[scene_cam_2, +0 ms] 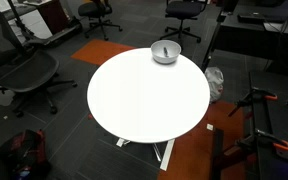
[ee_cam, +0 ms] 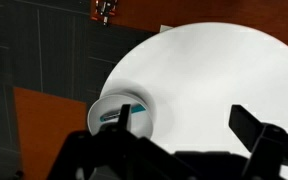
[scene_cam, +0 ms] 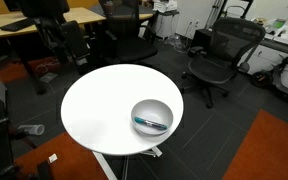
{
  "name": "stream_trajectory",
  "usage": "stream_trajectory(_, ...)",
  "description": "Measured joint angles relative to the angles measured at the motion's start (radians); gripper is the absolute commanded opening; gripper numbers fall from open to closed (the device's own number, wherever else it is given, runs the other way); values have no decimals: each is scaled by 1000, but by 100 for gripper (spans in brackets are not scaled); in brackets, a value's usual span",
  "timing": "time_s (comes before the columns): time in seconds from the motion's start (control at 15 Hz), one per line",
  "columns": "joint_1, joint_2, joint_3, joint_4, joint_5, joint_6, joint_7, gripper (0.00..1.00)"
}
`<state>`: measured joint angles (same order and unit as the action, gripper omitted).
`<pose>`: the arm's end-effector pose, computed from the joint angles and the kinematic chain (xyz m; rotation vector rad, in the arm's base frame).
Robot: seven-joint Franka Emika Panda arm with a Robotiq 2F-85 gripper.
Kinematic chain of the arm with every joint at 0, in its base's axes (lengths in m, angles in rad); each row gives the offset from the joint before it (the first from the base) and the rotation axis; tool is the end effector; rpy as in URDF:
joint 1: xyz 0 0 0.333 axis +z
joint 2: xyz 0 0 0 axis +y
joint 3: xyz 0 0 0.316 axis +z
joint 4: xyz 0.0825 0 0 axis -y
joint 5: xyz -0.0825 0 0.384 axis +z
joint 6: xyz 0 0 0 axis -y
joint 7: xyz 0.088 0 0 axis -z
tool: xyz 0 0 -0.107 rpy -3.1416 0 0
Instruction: Take the pen out of the bowl and put it on the table
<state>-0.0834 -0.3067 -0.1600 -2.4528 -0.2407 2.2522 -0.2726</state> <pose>0.4349 -0.1158 0.4210 2.9603 0.2615 0.0967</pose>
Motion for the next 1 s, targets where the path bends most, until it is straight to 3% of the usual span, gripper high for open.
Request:
stream_trajectory(0.73, 0, 15, 0, 5, 4, 13, 9, 100)
stream_trajectory(1.0, 0, 76, 0, 37, 15, 74, 99, 100)
